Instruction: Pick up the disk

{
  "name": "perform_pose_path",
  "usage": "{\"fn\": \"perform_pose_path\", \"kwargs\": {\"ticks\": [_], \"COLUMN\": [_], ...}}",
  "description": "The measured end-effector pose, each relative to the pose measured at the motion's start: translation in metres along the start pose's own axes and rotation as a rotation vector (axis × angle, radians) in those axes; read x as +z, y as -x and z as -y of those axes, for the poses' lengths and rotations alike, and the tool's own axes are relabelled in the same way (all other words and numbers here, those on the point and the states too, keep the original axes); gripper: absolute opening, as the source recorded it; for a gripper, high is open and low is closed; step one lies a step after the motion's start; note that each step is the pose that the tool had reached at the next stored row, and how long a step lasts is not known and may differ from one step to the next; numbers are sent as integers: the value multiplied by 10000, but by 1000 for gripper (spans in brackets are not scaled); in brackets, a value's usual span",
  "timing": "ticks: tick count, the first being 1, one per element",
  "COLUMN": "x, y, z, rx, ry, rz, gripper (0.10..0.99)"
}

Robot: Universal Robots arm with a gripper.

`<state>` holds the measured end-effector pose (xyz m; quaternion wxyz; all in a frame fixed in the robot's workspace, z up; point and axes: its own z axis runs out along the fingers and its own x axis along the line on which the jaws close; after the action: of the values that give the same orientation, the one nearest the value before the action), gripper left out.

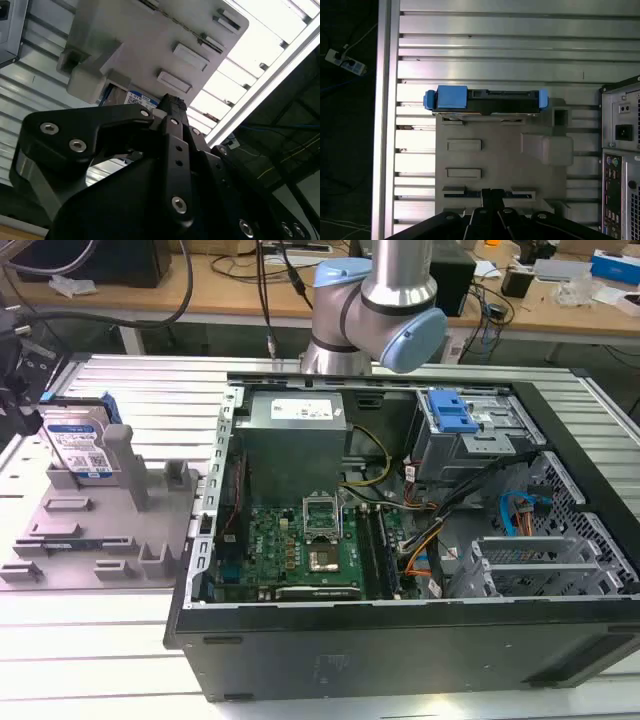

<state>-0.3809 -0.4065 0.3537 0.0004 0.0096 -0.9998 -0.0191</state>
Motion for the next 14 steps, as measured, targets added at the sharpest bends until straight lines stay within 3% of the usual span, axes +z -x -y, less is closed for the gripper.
{"fn": "perform_pose_path", "kwargs": {"ticks": [12,14], "x": [0,0], "y": [0,0], "z": [0,0], "rx": [0,-338], "ry": [0,0], "rz": [0,-13], "gripper": [106,106]}}
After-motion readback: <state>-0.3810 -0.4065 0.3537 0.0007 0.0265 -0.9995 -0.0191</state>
